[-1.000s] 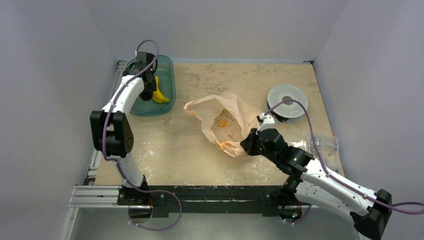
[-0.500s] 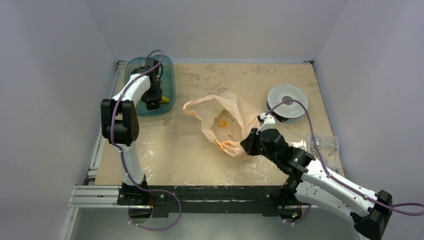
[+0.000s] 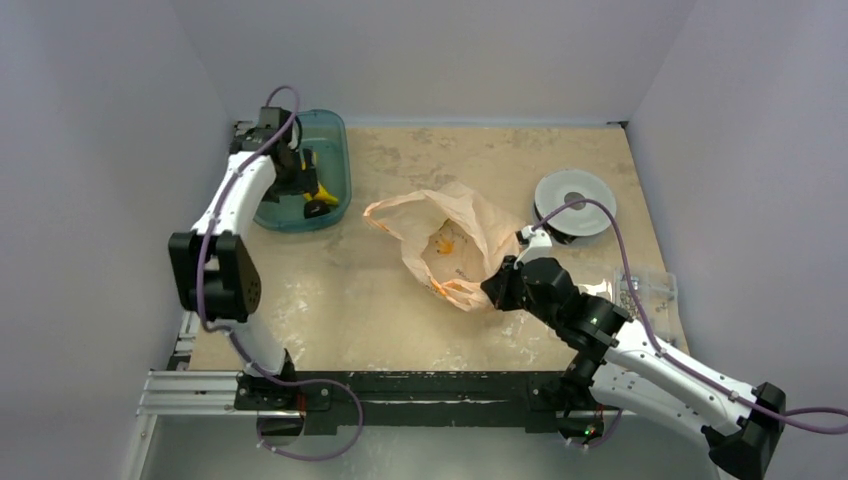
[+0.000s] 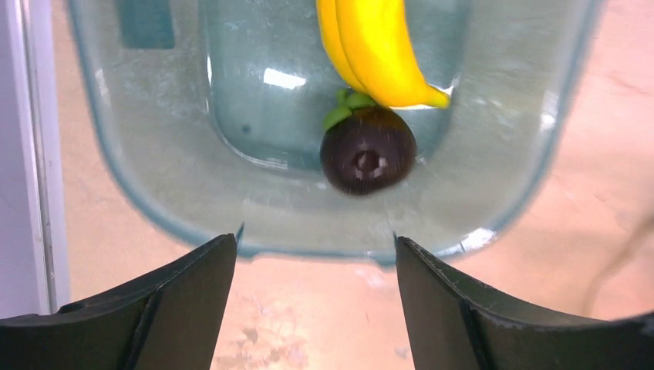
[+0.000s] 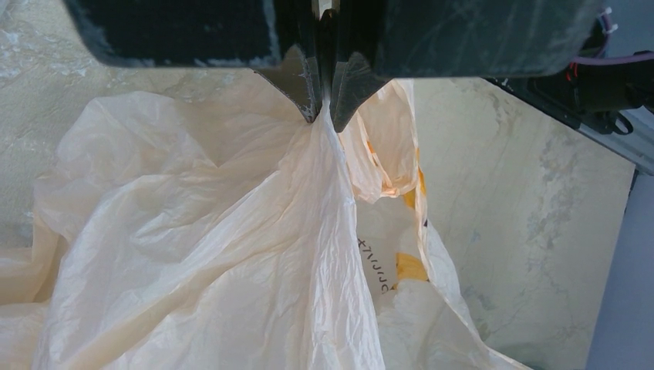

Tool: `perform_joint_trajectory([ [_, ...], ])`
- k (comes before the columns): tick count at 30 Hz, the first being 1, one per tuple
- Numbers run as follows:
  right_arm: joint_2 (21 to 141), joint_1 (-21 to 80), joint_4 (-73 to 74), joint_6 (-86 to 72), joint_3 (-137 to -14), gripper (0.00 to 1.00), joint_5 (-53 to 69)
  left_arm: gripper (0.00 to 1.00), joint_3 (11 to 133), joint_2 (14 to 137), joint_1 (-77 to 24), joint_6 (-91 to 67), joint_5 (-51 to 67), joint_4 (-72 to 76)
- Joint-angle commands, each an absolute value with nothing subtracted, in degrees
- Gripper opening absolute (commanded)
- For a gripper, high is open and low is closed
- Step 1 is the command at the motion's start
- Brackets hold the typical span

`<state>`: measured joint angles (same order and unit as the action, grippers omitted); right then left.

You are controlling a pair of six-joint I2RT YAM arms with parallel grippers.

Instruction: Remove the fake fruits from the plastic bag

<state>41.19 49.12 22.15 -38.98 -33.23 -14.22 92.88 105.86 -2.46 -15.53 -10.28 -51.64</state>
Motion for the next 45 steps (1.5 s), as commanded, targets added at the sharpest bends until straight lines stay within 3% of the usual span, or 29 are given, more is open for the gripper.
perform_joint_trajectory([
  [1,40.5,49.2,19.7,-37.9,-33.6,0.0,-14.6,0.73,87.0,87.4,-1.9,-17.4,1.7,-49.0],
  [5,40.6,49.3,18.6,-38.3,-32.6,0.0,-14.1,0.64,70.1,70.7,-8.5,-24.8,16.2,-33.8],
  [9,41.7,49.2,18.0,-38.3,-32.3,0.0,-13.6,0.62,56.5,58.2,-26.5,-28.1,5.8,-22.1],
  [13,41.8,49.2,18.1,-38.3,-32.3,0.0,-13.2,0.58,47.2,54.1,-40.2,-29.6,-4.2,-8.8],
  [18,41.5,49.2,19.3,-38.3,-32.6,0.0,-13.5,0.54,50.6,61.9,-52.9,-24.3,-13.6,-6.0],
  [22,41.0,49.2,19.7,-38.5,-33.2,0.0,-13.9,0.52,58.1,72.5,-57.5,-21.3,-18.0,-9.0],
  [27,40.7,49.2,19.2,-39.1,-33.5,0.0,-14.2,0.43,60.0,82.9,-58.3,-22.4,-25.2,-5.2],
  [31,41.0,49.2,18.3,-39.3,-33.7,0.0,-13.5,0.42,56.0,89.4,-58.2,-23.1,-23.7,12.6],
  [34,41.1,49.2,18.6,-39.4,-34.3,0.0,-13.4,0.4,57.7,94.6,-58.3,-23.9,-24.8,17.6],
  [45,37.9,49.2,22.8,-39.5,-35.7,0.0,-14.4,0.35,67.0,109.4,-54.4,-30.3,-30.8,20.6],
])
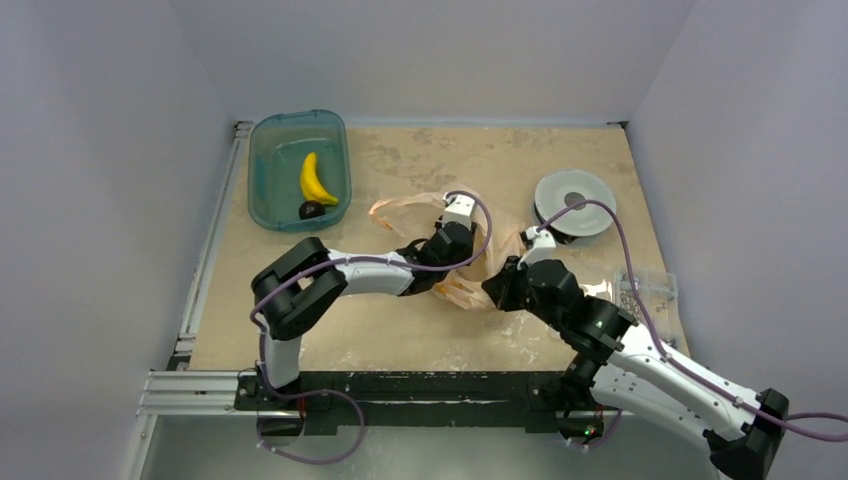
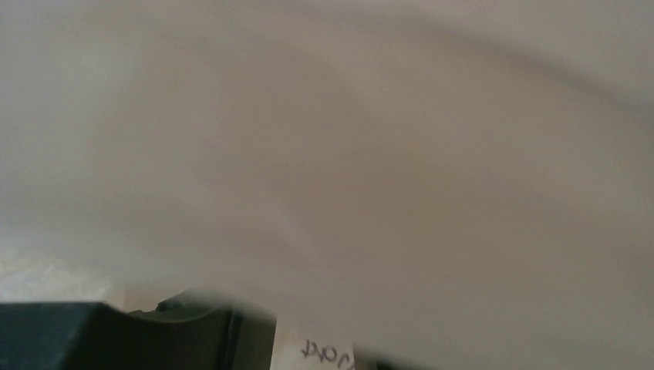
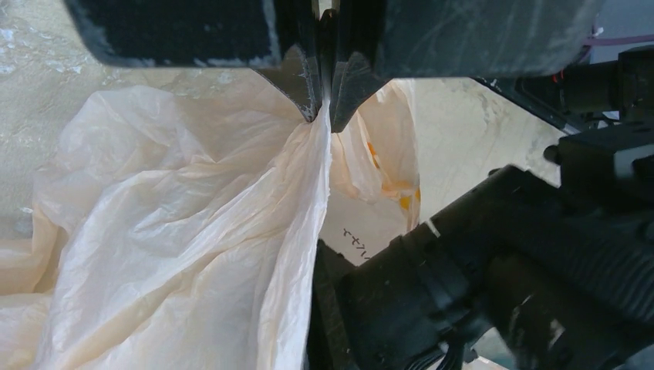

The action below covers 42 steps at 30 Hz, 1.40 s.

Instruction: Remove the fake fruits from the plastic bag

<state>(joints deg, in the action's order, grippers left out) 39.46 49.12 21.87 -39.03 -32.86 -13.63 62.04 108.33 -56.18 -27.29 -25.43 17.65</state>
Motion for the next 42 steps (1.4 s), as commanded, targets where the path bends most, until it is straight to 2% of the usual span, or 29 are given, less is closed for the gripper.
perform_joint_trajectory([
  [1,37.7,49.2,23.0,-39.6,-35.7,0.0,-14.4,0.34,68.5,109.8,-53.8,-30.3,-31.4,17.9],
  [9,37.5,49.2,23.0,-39.3,-35.8,0.0,-13.9,0.42,70.1,108.7,-47.1,-31.1,-31.0,14.4],
  [16,39.5,49.2,20.7,-39.1,-35.3,0.0,-11.9,0.57,72.3,108.5,-44.1,-29.3,-31.6,10.7],
  [27,39.2,49.2,20.4,-39.0,-34.7,0.0,-11.7,0.82,79.3,114.1,-42.5,-36.0,-32.0,1.2],
  [29,39.3,49.3,20.3,-38.9,-34.7,0.0,-11.6,0.91,83.4,115.9,-42.1,-39.7,-32.3,-5.9],
  [34,39.4,49.2,20.1,-38.7,-34.7,0.0,-11.3,0.94,91.9,120.7,-40.8,-48.7,-29.9,-17.2],
  [42,39.0,49.2,20.2,-38.4,-34.5,0.0,-10.4,1.0,95.6,125.9,-38.7,-62.1,-21.7,-16.0],
])
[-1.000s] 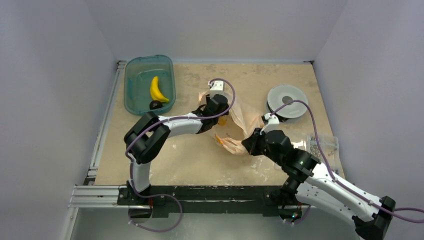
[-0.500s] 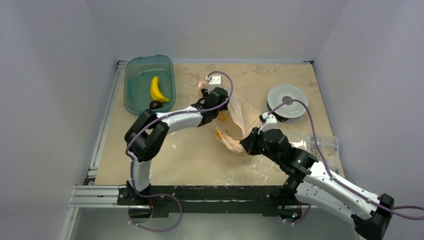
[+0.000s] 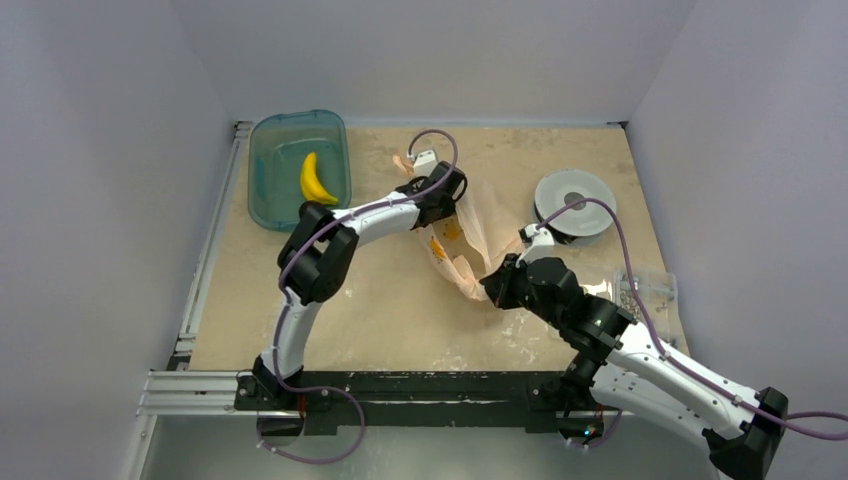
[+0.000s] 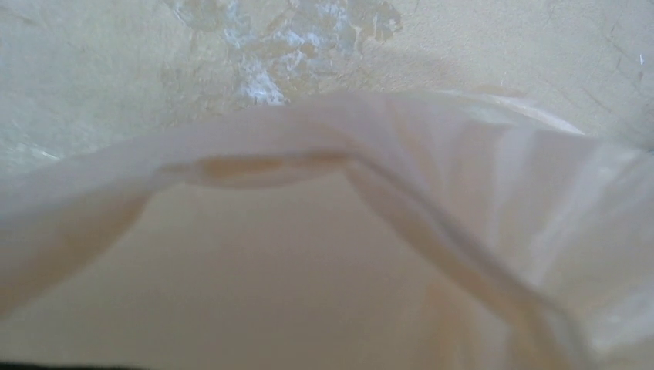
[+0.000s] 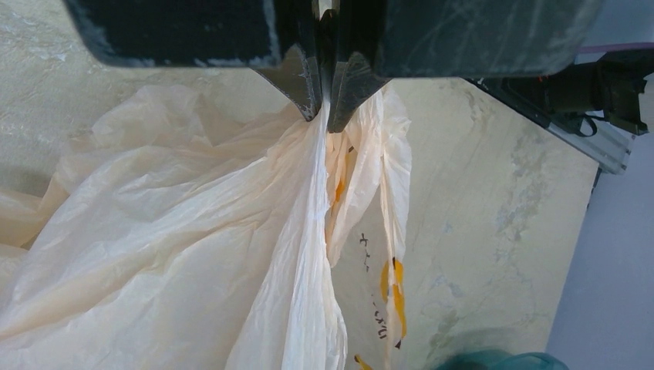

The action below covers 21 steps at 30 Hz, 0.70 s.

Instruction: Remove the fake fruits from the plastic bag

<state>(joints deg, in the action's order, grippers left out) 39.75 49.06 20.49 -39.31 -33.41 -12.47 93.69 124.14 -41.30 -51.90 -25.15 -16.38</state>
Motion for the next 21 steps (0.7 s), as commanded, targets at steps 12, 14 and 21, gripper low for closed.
perform_joint_trajectory([
  [12,37.8,49.2,15.4,-33.4,-33.2,0.0,-0.1,1.0,95.3,126.0,-38.6,-64.0,-24.6,-12.3],
  [14,37.5,49.3,15.8,-33.3,-33.2,0.0,-0.2,0.98,95.4,126.7,-38.1,-65.2,-23.4,-11.8],
  [21,36.9,49.2,16.3,-33.6,-32.3,0.0,1.1,0.86,95.4,126.2,-37.7,-61.9,-24.6,-8.7],
])
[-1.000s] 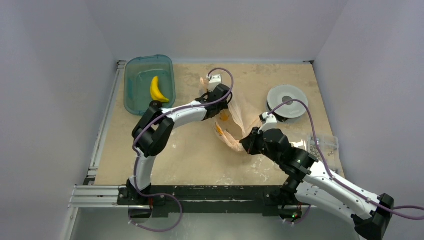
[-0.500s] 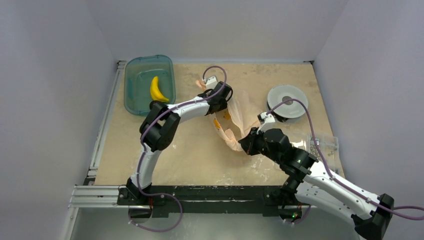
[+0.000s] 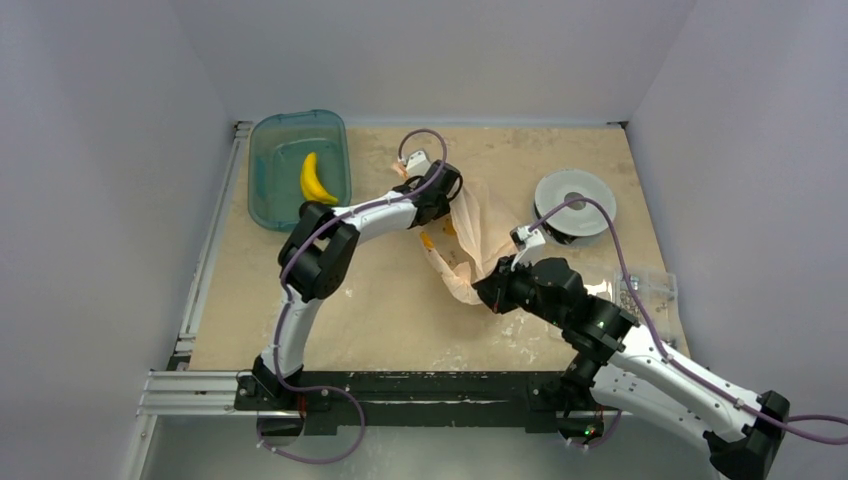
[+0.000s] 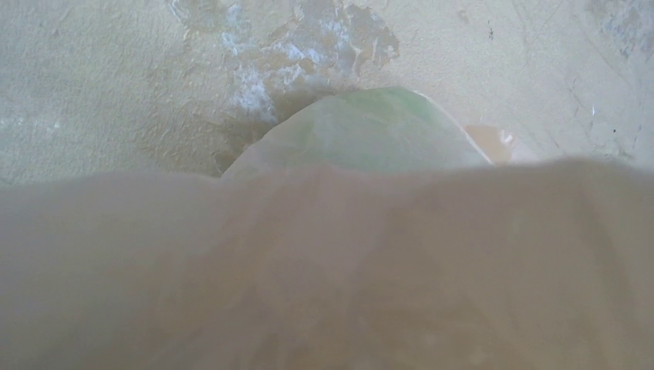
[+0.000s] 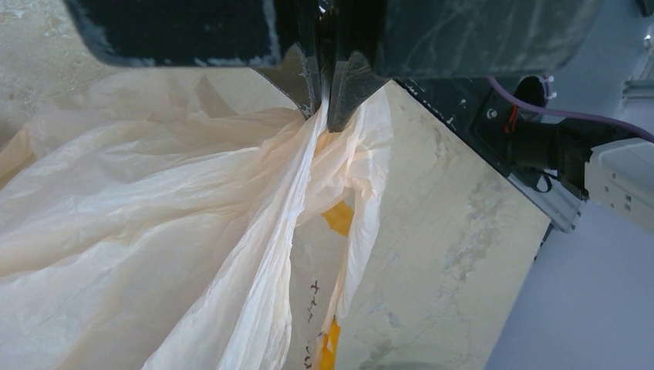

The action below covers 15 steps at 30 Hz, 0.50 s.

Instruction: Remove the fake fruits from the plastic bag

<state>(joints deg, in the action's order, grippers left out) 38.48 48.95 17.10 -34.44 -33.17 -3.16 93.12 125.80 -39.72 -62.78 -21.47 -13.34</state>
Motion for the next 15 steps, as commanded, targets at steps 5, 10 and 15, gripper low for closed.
perform_joint_trajectory([
  [5,37.1,49.2,17.3,-33.6,-31.9,0.0,0.2,0.56,93.1,124.2,-37.7,-56.3,-23.5,-5.0],
  [10,38.7,49.2,17.4,-33.9,-31.9,0.0,-2.7,0.34,84.0,117.4,-37.9,-51.7,-20.9,1.1],
  [15,41.4,49.2,15.1,-33.2,-31.5,0.0,-2.3,0.23,74.2,110.6,-39.3,-49.1,-16.3,4.9],
])
